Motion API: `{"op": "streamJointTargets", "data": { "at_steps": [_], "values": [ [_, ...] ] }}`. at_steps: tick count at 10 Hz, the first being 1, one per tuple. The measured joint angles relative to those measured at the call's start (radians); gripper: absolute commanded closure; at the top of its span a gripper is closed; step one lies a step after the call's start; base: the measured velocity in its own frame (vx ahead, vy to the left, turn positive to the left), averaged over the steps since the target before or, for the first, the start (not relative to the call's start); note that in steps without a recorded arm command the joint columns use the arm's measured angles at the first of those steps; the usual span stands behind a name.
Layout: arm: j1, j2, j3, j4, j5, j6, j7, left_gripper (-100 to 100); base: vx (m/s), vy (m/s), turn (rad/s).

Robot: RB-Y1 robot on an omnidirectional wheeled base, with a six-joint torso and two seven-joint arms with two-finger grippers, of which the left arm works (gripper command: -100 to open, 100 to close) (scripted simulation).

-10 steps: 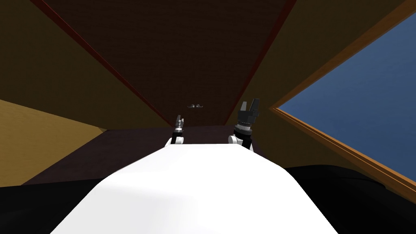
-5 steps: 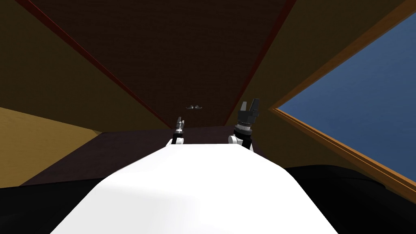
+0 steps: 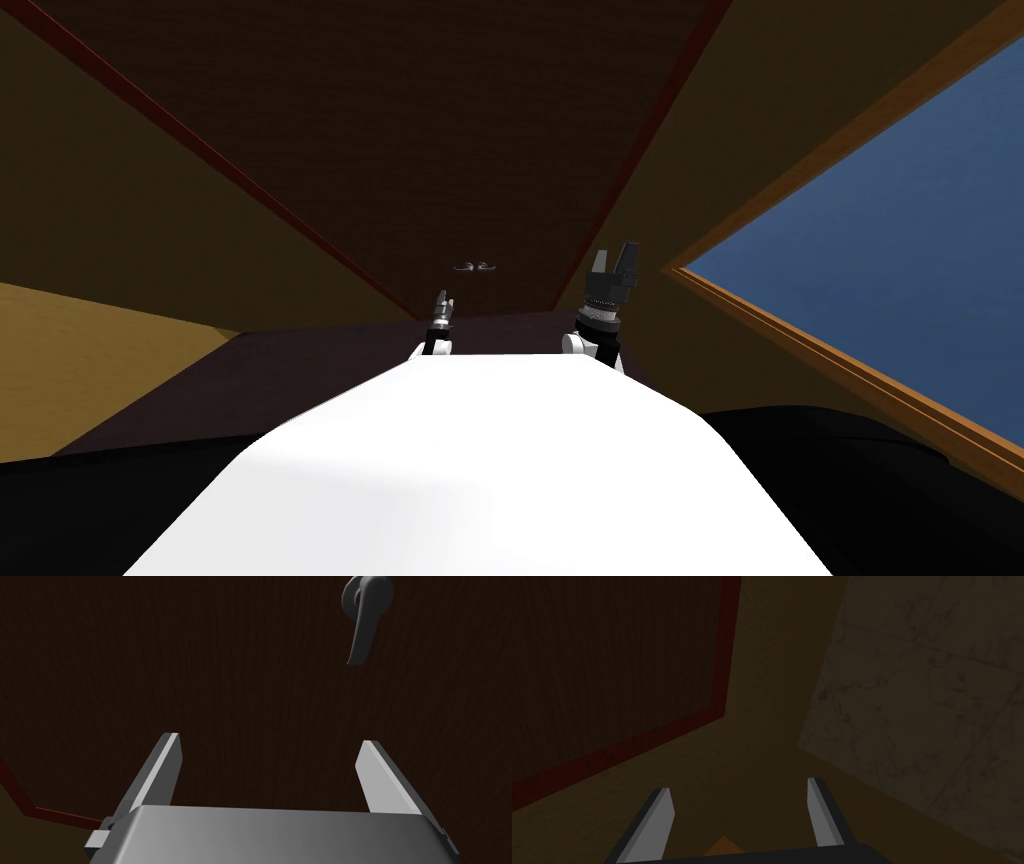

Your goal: Pull the door open

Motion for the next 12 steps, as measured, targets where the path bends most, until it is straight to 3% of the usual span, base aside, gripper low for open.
{"op": "streamJointTargets", "data": {
  "at_steps": [12],
  "values": [
    [-0.089, 0.037, -0.008, 0.281, 0.032, -0.070, 0.039, -100, 0.082, 0.000, -0.025]
  ]
}}
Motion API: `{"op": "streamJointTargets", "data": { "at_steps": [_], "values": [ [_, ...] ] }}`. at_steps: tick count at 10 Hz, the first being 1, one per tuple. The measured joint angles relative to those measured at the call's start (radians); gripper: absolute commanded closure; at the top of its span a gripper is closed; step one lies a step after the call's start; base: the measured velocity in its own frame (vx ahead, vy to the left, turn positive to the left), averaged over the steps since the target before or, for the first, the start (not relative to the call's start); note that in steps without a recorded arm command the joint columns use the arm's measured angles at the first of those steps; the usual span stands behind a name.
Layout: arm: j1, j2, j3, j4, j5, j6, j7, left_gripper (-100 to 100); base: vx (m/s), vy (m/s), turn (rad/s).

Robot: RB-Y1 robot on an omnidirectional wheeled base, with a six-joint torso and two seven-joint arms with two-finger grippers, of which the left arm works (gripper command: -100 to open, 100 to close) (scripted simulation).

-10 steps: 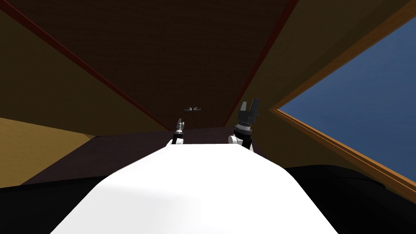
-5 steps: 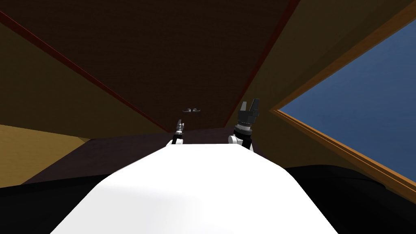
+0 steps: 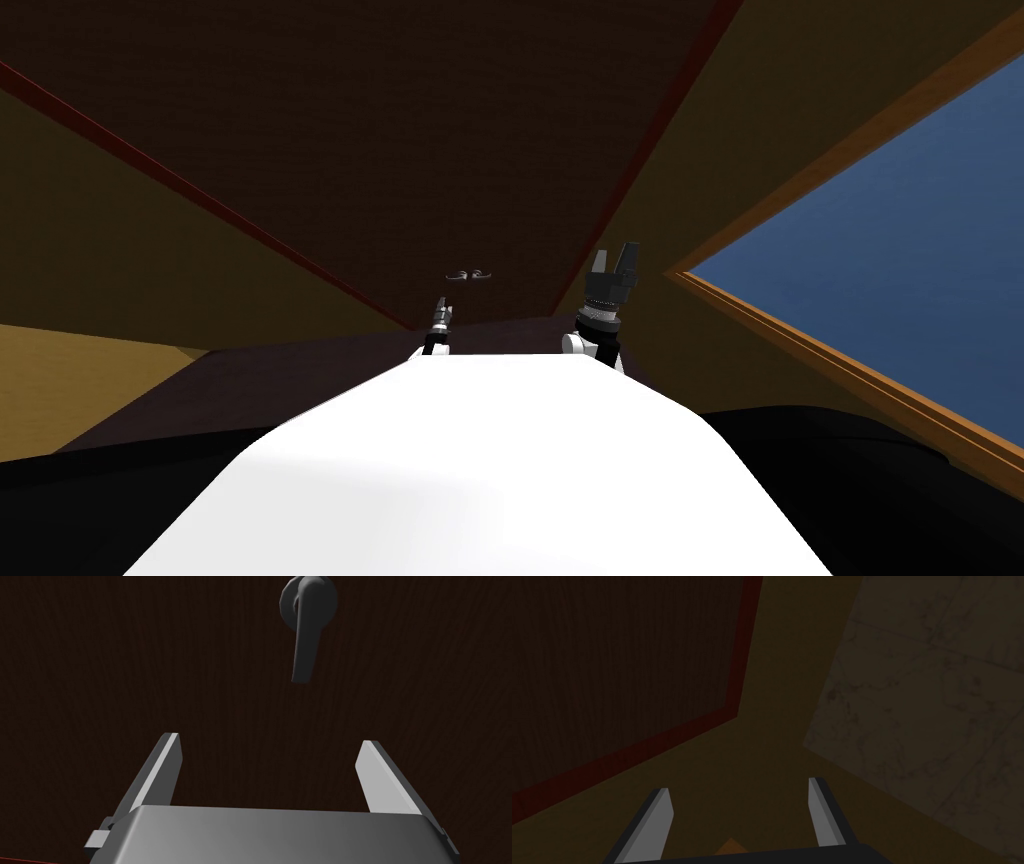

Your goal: Pull the door open

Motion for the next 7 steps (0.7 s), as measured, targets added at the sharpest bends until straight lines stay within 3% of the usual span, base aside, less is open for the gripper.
{"op": "streamJointTargets", "data": {
  "at_steps": [7],
  "values": [
    [-0.065, 0.016, -0.003, 0.171, 0.018, -0.043, 0.018, -100, 0.102, 0.006, -0.025]
  ]
}}
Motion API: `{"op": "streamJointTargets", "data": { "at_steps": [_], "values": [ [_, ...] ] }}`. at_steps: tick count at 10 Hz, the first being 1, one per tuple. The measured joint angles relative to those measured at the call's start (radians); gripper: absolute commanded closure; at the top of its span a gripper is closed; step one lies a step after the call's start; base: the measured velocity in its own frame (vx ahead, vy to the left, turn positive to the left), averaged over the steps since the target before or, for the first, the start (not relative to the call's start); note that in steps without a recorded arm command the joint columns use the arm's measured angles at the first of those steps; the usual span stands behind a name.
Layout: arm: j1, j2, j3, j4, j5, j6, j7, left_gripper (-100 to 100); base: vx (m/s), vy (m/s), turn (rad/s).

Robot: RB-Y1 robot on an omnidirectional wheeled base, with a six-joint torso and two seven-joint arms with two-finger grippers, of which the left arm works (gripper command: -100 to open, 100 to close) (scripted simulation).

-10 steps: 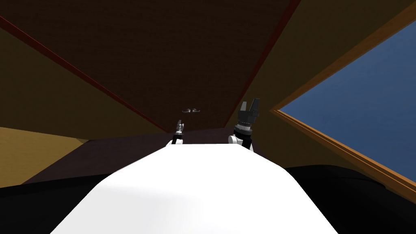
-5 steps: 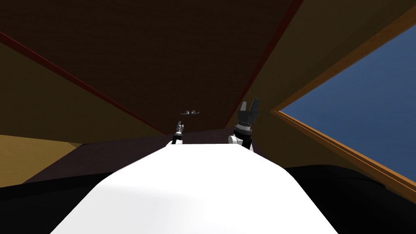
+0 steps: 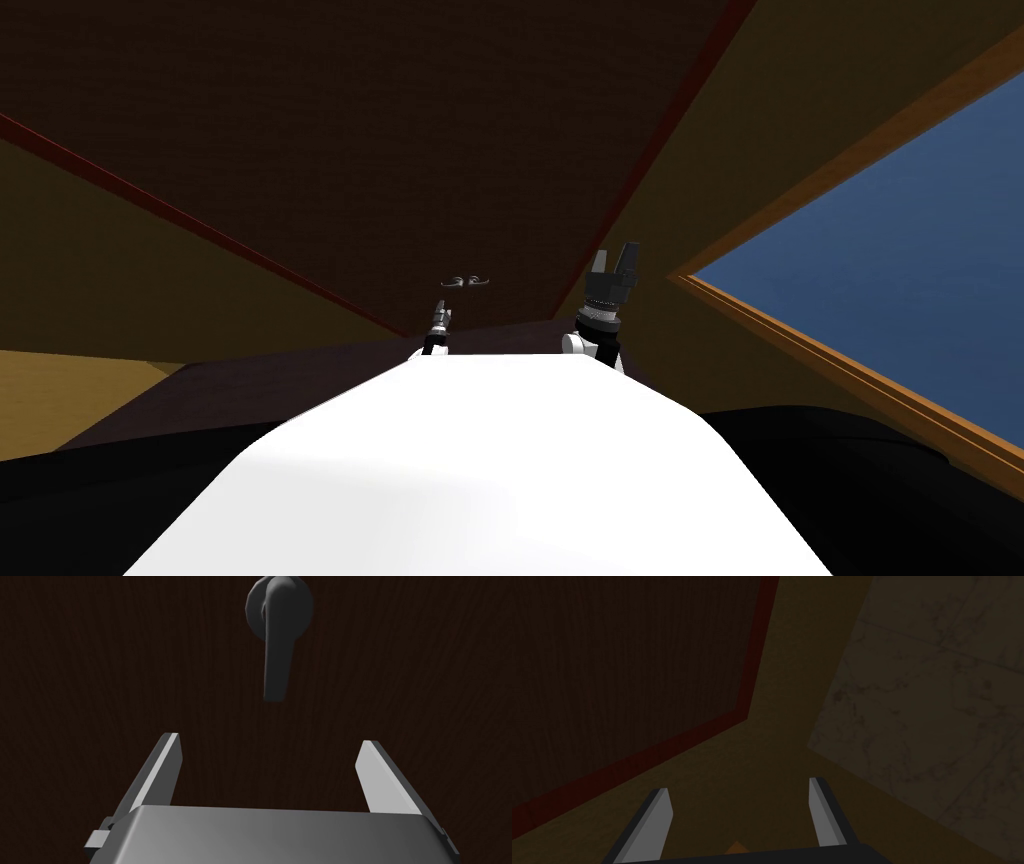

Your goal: Pull the door open

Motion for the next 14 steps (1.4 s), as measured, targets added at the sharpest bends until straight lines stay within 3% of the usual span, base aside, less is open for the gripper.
{"op": "streamJointTargets", "data": {
  "at_steps": [2, 3, 4, 5, 7, 9, 10, 11, 13, 14],
  "values": [
    [-0.007, 0.004, -0.001, 0.025, 0.003, -0.007, 0.005, -100, 0.042, -0.001, 0.013],
    [0.014, 0.020, 0.011, 0.011, 0.010, 0.004, 0.007, -100, 0.019, -0.013, 0.025],
    [0.013, 0.032, 0.018, 0.037, 0.014, -0.002, 0.013, -100, 0.032, -0.014, 0.005],
    [0.019, 0.046, 0.031, 0.075, 0.022, -0.022, 0.017, -100, 0.036, -0.011, 0.011],
    [0.034, 0.073, 0.051, 0.107, 0.035, -0.035, 0.023, -100, 0.045, -0.001, -0.002],
    [0.067, 0.087, 0.066, 0.073, 0.044, -0.019, 0.025, -100, 0.095, 0.029, -0.031],
    [0.095, 0.105, 0.078, 0.043, 0.052, -0.001, 0.031, -100, 0.123, 0.042, -0.018],
    [0.082, 0.116, 0.080, 0.088, 0.054, -0.019, 0.040, -100, 0.132, 0.066, -0.062],
    [0.101, 0.120, 0.086, 0.082, 0.058, -0.037, 0.047, -100, 0.166, 0.068, -0.108],
    [0.087, 0.120, 0.082, 0.102, 0.057, -0.050, 0.053, -100, 0.187, 0.040, -0.108]
  ]
}}
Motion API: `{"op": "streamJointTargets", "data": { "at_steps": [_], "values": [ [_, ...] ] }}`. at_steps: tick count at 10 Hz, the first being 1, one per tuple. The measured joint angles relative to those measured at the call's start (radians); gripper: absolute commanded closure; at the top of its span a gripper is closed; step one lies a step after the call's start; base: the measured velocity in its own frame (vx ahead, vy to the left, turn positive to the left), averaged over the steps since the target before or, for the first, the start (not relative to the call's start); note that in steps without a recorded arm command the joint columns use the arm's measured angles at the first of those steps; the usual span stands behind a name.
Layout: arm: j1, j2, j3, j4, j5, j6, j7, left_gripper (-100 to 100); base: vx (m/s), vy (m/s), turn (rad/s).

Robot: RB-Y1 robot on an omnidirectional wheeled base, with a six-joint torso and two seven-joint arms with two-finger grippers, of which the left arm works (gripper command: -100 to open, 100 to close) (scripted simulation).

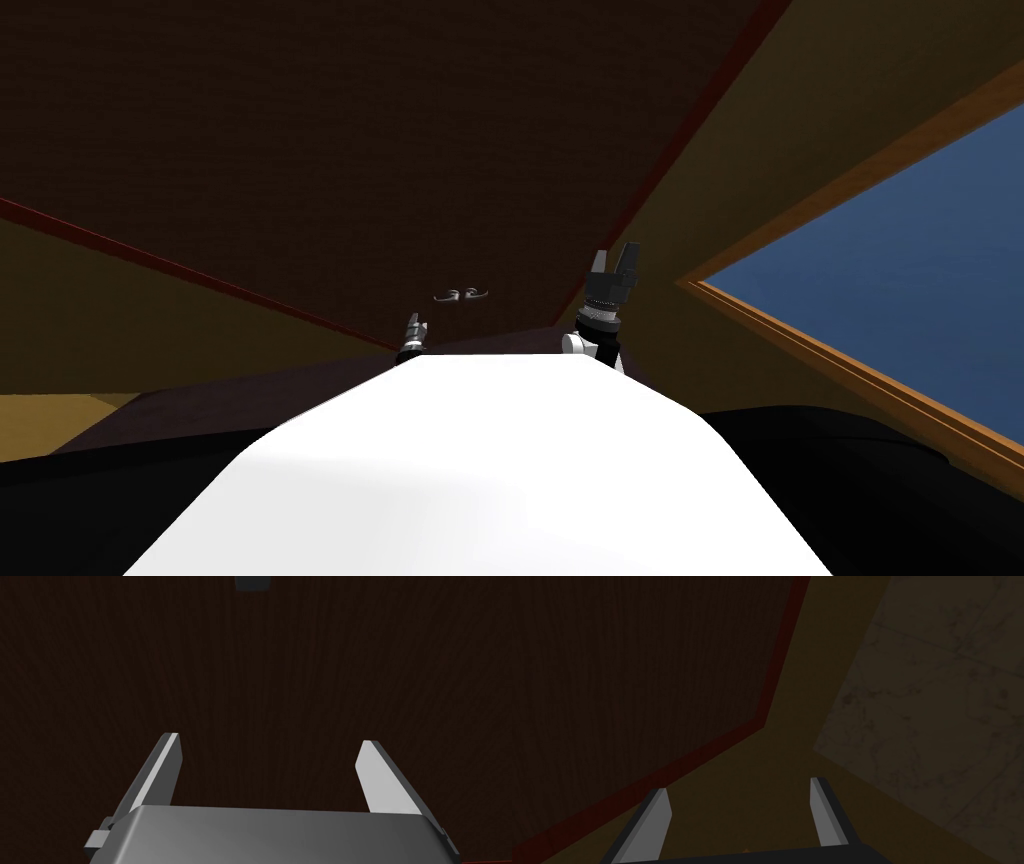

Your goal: Pull the door open

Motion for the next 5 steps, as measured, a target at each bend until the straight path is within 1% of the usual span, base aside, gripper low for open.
{"op": "streamJointTargets", "data": {
  "at_steps": [1, 2, 3, 4, 5],
  "values": [
    [-0.003, -0.004, -0.004, -0.009, -0.002, -0.003, 0.003, -100, 0.179, 0.010, -0.126],
    [-0.018, -0.013, -0.012, 0.004, -0.006, -0.014, 0.005, -100, 0.196, -0.021, -0.155],
    [-0.025, -0.024, -0.020, -0.005, -0.010, -0.018, 0.005, -100, 0.214, -0.101, -0.208],
    [-0.014, -0.043, -0.028, -0.069, -0.015, 0.006, -0.002, -100, 0.150, -0.102, -0.066],
    [-0.037, -0.046, -0.036, -0.042, -0.019, -0.003, 0.002, -100, 0.055, -0.040, 0.002]
  ]
}}
